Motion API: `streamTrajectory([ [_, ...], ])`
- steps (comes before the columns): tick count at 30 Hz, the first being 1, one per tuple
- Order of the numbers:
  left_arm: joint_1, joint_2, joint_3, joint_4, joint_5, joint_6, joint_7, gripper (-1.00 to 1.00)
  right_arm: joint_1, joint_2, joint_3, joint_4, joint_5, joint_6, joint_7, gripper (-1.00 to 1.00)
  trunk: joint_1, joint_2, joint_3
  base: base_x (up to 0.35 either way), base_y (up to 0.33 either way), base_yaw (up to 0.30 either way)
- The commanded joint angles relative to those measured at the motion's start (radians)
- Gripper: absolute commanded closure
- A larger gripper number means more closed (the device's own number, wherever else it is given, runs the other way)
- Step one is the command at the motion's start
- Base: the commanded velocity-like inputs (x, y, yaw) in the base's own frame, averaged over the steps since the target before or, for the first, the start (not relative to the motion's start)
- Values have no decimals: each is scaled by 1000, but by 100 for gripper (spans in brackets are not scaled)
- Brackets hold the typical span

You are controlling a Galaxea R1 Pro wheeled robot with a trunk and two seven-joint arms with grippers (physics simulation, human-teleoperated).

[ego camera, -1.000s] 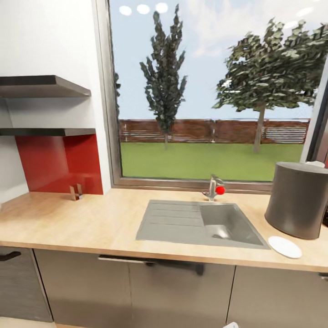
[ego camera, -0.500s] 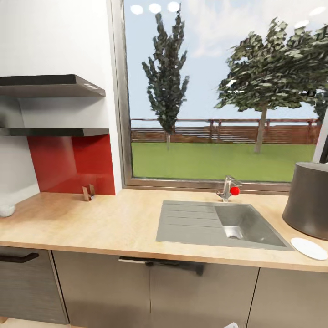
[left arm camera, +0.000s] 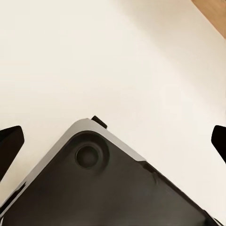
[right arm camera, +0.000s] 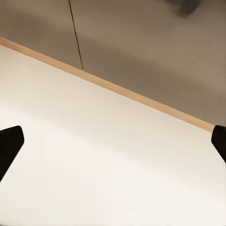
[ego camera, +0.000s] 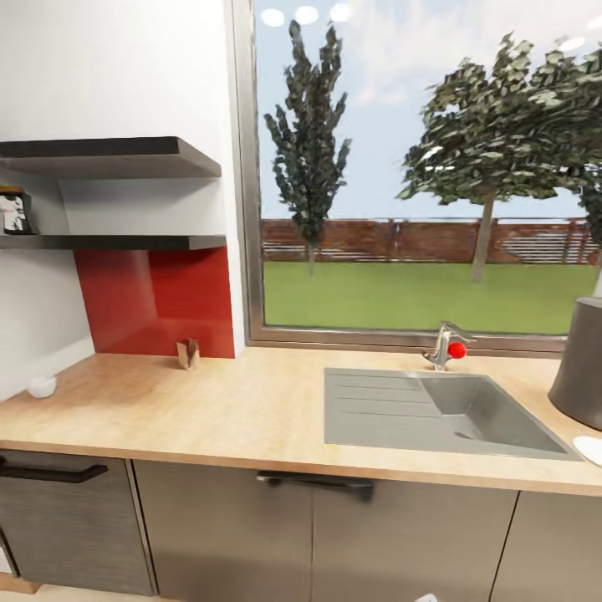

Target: Set up a coffee station on the kitchen countertop: keep the coffee maker on the countertop, move the bottle of coffee from the kitchen shelf to the counter next to the coffee maker, place a paper coffee filter on top of the coffee maker, put the saucer next to the coffee maker with the coffee cup on the saucer, and place the electric kettle next to the coffee maker.

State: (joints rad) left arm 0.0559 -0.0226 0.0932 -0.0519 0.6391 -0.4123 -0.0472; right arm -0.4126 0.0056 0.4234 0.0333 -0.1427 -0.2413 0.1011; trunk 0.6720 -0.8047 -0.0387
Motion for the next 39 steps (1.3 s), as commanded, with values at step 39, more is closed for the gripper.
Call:
streamTrajectory([
  [39, 0, -4, 8, -2, 0, -5, -5, -100, 5, 6, 6, 4, -5, 4, -15, -100, 0, -1, 5, 0, 342, -48],
])
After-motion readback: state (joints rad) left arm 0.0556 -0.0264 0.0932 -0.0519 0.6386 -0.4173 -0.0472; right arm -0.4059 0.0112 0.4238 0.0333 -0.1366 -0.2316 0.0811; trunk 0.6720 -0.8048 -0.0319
